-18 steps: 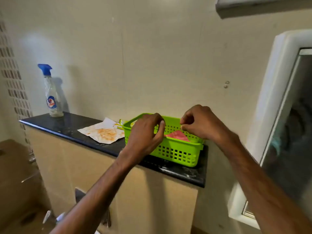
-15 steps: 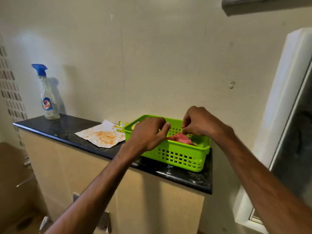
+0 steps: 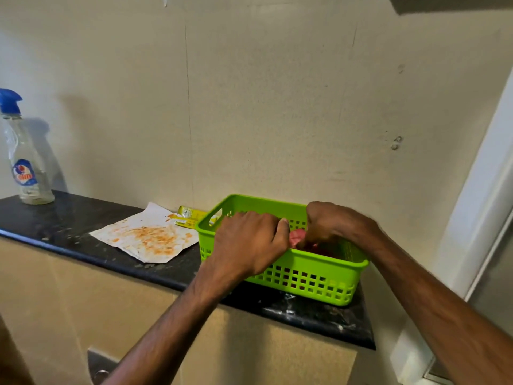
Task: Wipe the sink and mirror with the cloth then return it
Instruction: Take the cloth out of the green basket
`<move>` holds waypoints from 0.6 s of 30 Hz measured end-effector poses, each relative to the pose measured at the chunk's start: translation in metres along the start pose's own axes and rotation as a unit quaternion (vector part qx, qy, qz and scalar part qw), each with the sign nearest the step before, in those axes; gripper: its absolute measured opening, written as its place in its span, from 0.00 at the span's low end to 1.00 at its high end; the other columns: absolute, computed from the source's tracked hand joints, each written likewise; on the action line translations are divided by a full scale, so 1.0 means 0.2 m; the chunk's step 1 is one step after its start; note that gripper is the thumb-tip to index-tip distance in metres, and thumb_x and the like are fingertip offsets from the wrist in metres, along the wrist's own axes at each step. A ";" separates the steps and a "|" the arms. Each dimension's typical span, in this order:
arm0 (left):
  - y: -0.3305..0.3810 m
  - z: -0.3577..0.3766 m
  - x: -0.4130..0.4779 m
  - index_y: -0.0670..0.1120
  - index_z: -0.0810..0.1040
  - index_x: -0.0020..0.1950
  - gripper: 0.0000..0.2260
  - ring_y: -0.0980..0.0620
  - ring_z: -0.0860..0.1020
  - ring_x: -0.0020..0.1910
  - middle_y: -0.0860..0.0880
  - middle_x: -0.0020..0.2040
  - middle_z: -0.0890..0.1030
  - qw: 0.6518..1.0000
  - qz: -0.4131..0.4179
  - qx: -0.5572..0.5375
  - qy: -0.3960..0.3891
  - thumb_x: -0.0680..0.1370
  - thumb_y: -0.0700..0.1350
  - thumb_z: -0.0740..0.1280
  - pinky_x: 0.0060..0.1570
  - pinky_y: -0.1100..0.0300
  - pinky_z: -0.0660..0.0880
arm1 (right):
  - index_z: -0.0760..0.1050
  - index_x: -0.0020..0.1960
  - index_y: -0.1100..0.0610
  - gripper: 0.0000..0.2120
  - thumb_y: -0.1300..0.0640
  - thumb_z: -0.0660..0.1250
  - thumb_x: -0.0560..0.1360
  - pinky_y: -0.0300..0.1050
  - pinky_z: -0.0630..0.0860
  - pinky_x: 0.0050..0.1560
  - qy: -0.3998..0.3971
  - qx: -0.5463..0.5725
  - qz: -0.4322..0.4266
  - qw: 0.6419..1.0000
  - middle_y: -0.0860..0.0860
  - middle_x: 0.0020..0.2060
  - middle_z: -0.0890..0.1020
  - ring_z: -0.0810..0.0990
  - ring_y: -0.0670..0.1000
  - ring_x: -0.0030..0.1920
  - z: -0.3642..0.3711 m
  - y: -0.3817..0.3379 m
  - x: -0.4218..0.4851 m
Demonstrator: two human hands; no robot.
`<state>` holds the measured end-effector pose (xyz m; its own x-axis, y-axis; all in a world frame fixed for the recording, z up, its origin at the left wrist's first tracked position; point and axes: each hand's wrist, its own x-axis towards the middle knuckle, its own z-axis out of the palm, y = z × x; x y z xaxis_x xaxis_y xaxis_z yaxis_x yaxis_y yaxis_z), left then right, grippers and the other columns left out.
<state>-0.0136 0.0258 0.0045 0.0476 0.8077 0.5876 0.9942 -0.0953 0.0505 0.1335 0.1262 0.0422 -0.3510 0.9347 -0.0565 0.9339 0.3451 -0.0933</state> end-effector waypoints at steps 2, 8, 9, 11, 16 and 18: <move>0.00 -0.01 0.00 0.45 0.81 0.44 0.24 0.43 0.80 0.45 0.45 0.41 0.81 1.000 -0.002 0.002 -0.001 0.84 0.57 0.51 0.40 0.55 0.62 | 0.76 0.41 0.56 0.15 0.47 0.79 0.71 0.43 0.75 0.40 -0.019 0.020 0.010 1.000 0.51 0.38 0.82 0.81 0.53 0.40 0.01 0.01 0.00; 0.02 -0.03 -0.02 0.45 0.78 0.43 0.21 0.43 0.80 0.46 0.45 0.43 0.83 0.999 -0.049 -0.016 0.002 0.83 0.55 0.53 0.39 0.55 0.63 | 0.85 0.51 0.55 0.15 0.50 0.82 0.68 0.45 0.80 0.46 -0.001 0.081 0.000 0.997 0.50 0.42 0.86 0.85 0.52 0.46 -0.02 0.02 -0.04; 0.02 -0.03 -0.02 0.46 0.79 0.44 0.19 0.44 0.80 0.47 0.46 0.44 0.83 0.998 -0.062 -0.030 0.008 0.82 0.55 0.55 0.39 0.55 0.65 | 0.85 0.50 0.55 0.14 0.51 0.82 0.68 0.43 0.78 0.44 0.013 0.093 -0.011 0.996 0.49 0.41 0.85 0.84 0.51 0.45 -0.02 0.02 -0.06; 0.02 -0.04 -0.02 0.49 0.80 0.53 0.17 0.46 0.81 0.54 0.49 0.51 0.84 0.993 -0.091 -0.066 0.022 0.79 0.57 0.57 0.45 0.54 0.72 | 0.84 0.49 0.54 0.11 0.51 0.81 0.70 0.41 0.73 0.40 0.058 0.116 -0.039 0.991 0.47 0.41 0.83 0.81 0.48 0.42 -0.05 0.03 -0.10; 0.02 -0.06 0.02 0.49 0.68 0.71 0.28 0.45 0.76 0.65 0.47 0.65 0.77 0.974 -0.150 -0.170 0.017 0.77 0.65 0.64 0.59 0.47 0.77 | 0.78 0.51 0.51 0.11 0.50 0.77 0.74 0.39 0.73 0.39 0.230 0.234 -0.113 0.938 0.49 0.44 0.82 0.82 0.47 0.43 -0.17 0.08 -0.26; 0.01 -0.09 0.04 0.50 0.68 0.71 0.33 0.49 0.79 0.61 0.49 0.65 0.78 0.942 -0.159 -0.294 0.018 0.74 0.70 0.64 0.59 0.47 0.78 | 0.77 0.50 0.52 0.10 0.51 0.77 0.75 0.40 0.78 0.40 0.285 0.296 -0.149 0.899 0.48 0.41 0.84 0.83 0.46 0.40 -0.22 0.09 -0.33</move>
<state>-0.0131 0.0217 0.0247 -0.2568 0.8307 0.4940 0.7323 -0.1664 0.6604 0.1766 0.0741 0.0883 -0.3311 0.7578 0.5623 0.5453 0.6400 -0.5414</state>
